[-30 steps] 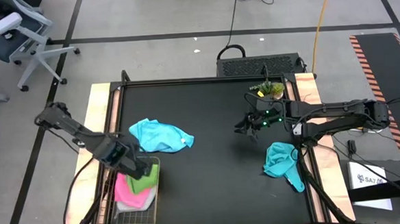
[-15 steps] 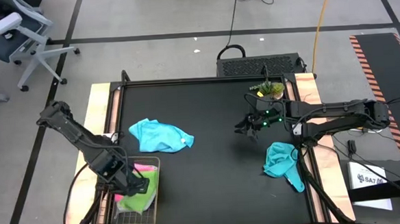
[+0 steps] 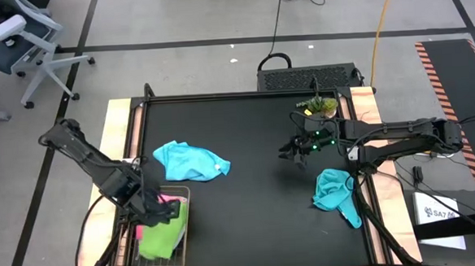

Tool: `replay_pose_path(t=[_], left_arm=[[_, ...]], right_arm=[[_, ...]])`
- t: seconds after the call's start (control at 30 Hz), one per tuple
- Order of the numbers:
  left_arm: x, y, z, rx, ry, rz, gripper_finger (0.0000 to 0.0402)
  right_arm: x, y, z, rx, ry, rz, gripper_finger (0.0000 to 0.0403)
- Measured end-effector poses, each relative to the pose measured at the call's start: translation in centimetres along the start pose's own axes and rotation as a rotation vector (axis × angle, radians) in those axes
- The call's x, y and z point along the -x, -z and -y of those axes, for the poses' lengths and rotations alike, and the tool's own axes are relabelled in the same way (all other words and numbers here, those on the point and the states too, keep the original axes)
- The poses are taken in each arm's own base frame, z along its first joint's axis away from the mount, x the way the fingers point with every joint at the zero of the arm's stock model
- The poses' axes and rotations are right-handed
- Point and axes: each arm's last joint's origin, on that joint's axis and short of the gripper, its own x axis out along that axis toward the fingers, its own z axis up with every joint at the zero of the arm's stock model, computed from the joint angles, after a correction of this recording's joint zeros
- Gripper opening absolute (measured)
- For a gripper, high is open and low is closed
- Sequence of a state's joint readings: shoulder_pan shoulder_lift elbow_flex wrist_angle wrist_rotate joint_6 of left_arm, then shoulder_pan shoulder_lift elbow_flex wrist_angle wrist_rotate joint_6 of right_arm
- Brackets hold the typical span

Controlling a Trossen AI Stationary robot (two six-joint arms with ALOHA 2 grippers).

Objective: Fold microfiber towels
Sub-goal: Fold the right blue microfiber cloth

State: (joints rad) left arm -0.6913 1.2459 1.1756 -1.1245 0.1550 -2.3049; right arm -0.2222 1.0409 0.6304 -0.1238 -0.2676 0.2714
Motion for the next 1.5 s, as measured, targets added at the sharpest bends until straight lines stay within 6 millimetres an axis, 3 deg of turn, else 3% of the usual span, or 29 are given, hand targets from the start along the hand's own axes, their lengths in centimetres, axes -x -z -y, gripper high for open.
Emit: replay_pose_path(t=[0.23, 0.4, 0.6, 0.73, 0.93, 1.1, 1.33, 1.5], left_arm=[[3.6, -0.5, -0.8, -0.013, 0.004, 0.212, 0.0232], [4.2, -1.9, -1.7, -0.024, -0.004, 0.465, 0.0232], [3.4, -3.2, -1.1, -0.102, 0.176, 0.756, 0.0232], [3.3, -3.9, -0.4, -0.185, 0.264, 0.959, 0.0232], [3.7, -4.6, 0.1, -0.282, 0.257, 1.075, 0.0232], [4.7, -5.0, 0.5, -0.375, 0.278, 1.199, 0.0232], [9.6, -5.2, -0.1, -0.513, 0.307, 1.286, 0.0232], [13.5, -5.1, -1.1, -0.625, 0.321, 1.359, 0.0232]], right_arm=[[-0.1, -1.0, -0.5, 0.036, -0.085, 0.088, 0.0121], [-0.6, -1.9, -0.8, 0.048, -0.138, 0.173, 0.0121], [-1.9, -3.8, -2.0, 0.063, -0.274, 0.289, 0.0111], [-4.3, -6.0, -3.4, 0.125, -0.355, 0.223, 0.0078], [-8.7, -9.9, -5.1, 0.279, -0.389, 0.090, 0.0013], [-12.1, -12.6, -6.1, 0.353, -0.410, 0.052, 0.0004], [-16.5, -13.1, -8.3, 0.426, -0.457, 0.027, 0.0000], [-18.2, -14.1, -8.9, 0.466, -0.462, 0.013, 0.0000]])
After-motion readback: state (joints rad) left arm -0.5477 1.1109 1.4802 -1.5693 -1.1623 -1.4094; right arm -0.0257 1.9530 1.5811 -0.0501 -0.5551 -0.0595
